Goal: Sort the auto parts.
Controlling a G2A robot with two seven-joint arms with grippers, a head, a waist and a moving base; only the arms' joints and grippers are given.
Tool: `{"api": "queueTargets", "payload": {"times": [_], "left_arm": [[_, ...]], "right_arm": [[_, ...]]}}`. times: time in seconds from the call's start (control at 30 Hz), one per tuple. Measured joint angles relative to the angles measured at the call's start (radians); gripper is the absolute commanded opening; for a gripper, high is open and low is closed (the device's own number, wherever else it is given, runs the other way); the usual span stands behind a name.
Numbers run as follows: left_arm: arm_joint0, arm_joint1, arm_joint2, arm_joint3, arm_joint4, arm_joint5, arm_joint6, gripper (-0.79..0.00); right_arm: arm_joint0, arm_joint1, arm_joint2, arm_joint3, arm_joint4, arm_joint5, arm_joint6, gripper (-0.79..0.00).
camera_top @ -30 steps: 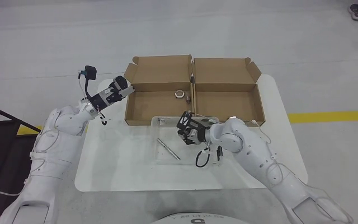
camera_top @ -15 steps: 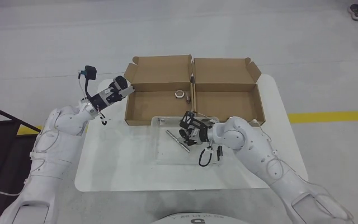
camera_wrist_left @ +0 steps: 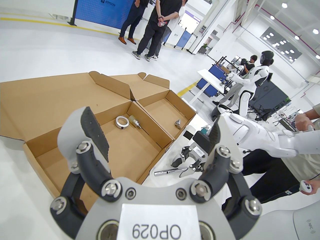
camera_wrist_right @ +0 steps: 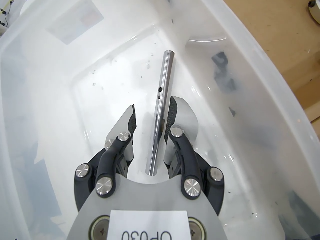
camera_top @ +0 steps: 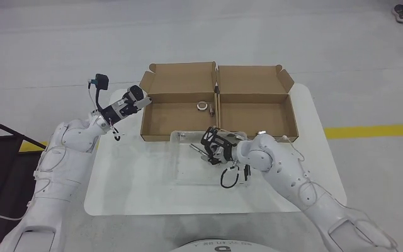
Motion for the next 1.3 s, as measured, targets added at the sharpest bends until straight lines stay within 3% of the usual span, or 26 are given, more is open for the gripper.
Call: {"api": "queueTargets", "payload": {"times": [0.73, 0.8, 0.83, 0.87, 0.9, 1.3], "left_arm": [[0.0, 0.0, 0.0, 0.0, 0.0, 0.0, 0.0, 0.0], [0.0, 0.0, 0.0, 0.0, 0.0, 0.0, 0.0, 0.0], [0.0, 0.0, 0.0, 0.0, 0.0, 0.0, 0.0, 0.0], [0.0, 0.0, 0.0, 0.0, 0.0, 0.0, 0.0, 0.0], [0.0, 0.0, 0.0, 0.0, 0.0, 0.0, 0.0, 0.0], [0.0, 0.0, 0.0, 0.0, 0.0, 0.0, 0.0, 0.0]], "right_arm": [[-0.011, 0.002, -0.067, -0.114, -0.294, 0.137, 0.093, -0.566], [-0.011, 0.001, -0.069, -0.119, -0.3, 0.138, 0.099, -0.591], [-0.01, 0.001, -0.07, -0.12, -0.305, 0.14, 0.105, -0.643], [-0.009, 0.0, -0.072, -0.12, -0.307, 0.141, 0.108, -0.767], [-0.008, -0.001, -0.073, -0.119, -0.308, 0.141, 0.11, -0.785], [-0.009, 0.0, -0.038, -0.114, -0.218, 0.088, 0.062, -0.785]]}}
